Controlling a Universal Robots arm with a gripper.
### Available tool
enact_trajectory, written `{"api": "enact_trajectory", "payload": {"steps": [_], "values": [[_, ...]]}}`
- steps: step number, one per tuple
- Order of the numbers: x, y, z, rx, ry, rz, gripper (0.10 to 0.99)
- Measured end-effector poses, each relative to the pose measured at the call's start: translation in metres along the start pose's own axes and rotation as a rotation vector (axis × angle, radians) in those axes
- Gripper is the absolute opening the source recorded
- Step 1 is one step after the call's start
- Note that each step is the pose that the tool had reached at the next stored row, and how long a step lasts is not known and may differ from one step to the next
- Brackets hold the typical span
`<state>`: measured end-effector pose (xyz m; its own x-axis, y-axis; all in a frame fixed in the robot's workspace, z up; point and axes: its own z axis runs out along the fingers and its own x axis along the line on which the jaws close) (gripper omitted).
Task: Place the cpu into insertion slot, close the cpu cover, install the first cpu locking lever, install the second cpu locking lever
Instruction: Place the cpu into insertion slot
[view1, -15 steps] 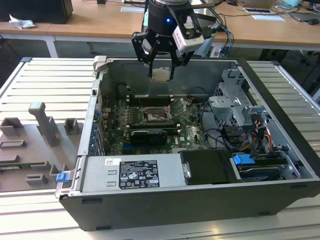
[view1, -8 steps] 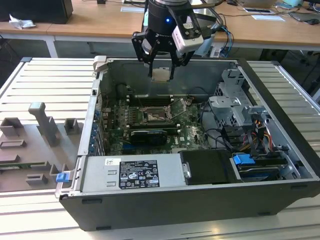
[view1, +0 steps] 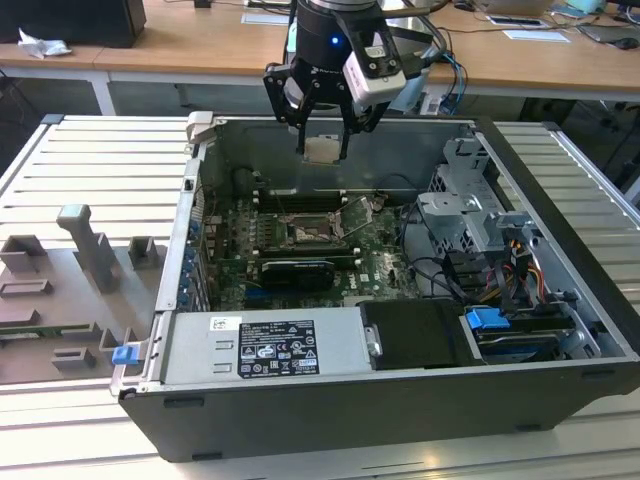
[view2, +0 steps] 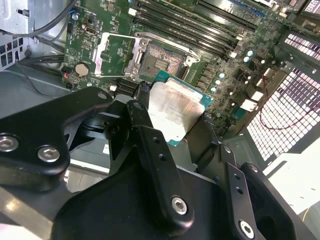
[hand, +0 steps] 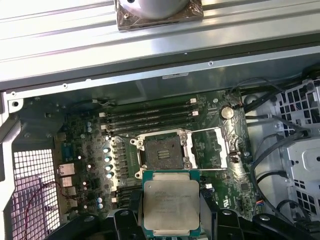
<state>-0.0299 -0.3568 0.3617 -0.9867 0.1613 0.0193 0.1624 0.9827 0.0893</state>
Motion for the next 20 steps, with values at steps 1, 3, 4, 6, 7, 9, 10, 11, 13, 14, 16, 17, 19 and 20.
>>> {"api": "enact_trajectory", "payload": {"steps": [1, 3, 4, 6, 7, 9, 10, 11, 13, 14, 16, 17, 19, 20], "values": [[0.0000, 0.0000, 0.0000, 0.000, -0.0002, 0.002, 0.541], [0.0000, 0.0000, 0.0000, 0.000, -0.0006, 0.006, 0.541], [0.0000, 0.0000, 0.0000, 0.000, -0.0007, 0.008, 0.541], [0.0000, 0.0000, 0.0000, 0.000, -0.0012, 0.013, 0.541], [0.0000, 0.0000, 0.0000, 0.000, -0.0013, 0.015, 0.541], [0.0000, 0.0000, 0.0000, 0.000, -0.0017, 0.020, 0.541], [0.0000, 0.0000, 0.0000, 0.000, -0.0020, 0.023, 0.541], [0.0000, 0.0000, 0.0000, 0.000, -0.0022, 0.024, 0.541], [0.0000, 0.0000, 0.0000, -0.001, -0.0026, 0.029, 0.541], [0.0000, 0.0000, 0.0000, -0.001, -0.0027, 0.030, 0.541], [0.0000, 0.0000, 0.0000, -0.001, -0.0031, 0.034, 0.541], [0.0000, 0.0000, 0.0000, -0.001, -0.0033, 0.037, 0.541], [0.0000, 0.0000, 0.0000, -0.001, -0.0038, 0.042, 0.541], [0.0000, 0.0000, 0.0000, -0.001, -0.0040, 0.044, 0.541]]}}
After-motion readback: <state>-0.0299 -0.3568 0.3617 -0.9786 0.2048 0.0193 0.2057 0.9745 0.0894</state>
